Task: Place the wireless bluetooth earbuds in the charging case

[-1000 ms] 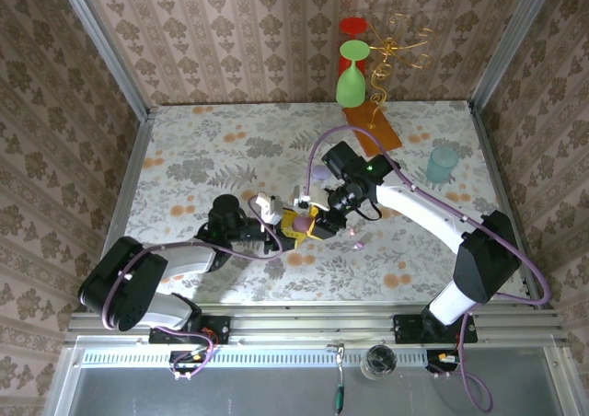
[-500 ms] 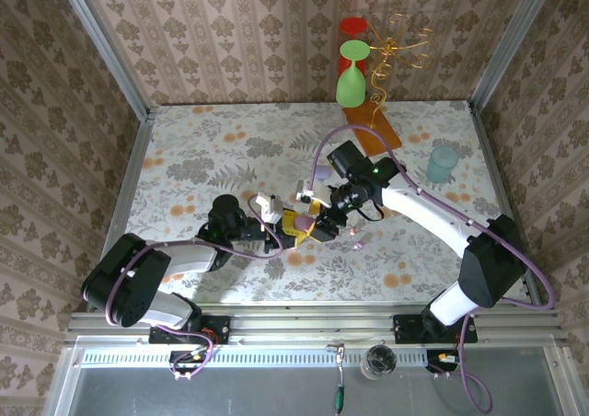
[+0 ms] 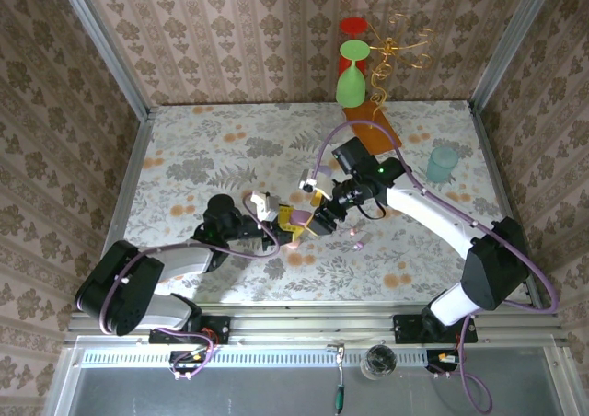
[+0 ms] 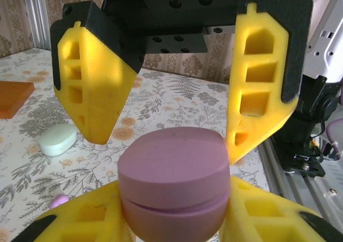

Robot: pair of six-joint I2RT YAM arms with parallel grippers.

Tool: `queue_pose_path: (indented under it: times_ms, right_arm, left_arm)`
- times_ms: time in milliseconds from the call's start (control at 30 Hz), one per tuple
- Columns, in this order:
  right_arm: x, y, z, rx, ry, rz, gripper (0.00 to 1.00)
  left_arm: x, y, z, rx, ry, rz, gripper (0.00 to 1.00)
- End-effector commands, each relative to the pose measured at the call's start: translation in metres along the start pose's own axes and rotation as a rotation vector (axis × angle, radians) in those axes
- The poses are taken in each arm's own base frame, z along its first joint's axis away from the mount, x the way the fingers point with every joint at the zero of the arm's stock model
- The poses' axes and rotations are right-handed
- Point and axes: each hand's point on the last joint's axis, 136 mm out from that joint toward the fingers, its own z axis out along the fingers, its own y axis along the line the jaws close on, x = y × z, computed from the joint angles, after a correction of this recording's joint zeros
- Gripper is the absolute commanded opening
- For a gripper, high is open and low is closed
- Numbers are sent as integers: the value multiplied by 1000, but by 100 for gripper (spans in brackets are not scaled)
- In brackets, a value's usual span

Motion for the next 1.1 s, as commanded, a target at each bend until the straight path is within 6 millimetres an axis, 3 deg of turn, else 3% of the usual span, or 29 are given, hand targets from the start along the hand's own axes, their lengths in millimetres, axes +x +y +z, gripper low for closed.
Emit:
queue_pose_path:
  times_ms: [0, 400, 667, 833, 967, 1067]
  right_arm:
    - [-15, -23, -13, 108, -71, 0, 77]
    - [-19, -31, -19, 145, -99, 25, 78]
    - [-31, 3, -34, 44, -205, -119, 87]
    - [-43, 15, -62, 81, -373, -149, 89]
    - [-44, -7, -84, 178, -497, 18, 88]
    - [-28, -53, -98, 379, -524, 293, 84]
  left_arm:
    - [2, -22, -3, 95, 7, 33, 37]
    - [-3, -24, -2, 106, -4, 45, 37]
    - [-4, -13, -4, 54, -17, 47, 37]
    - [-7, -4, -11, 20, -52, 52, 37]
    - [-13, 5, -17, -2, -89, 50, 37]
    - [-18, 8, -20, -16, -112, 58, 37]
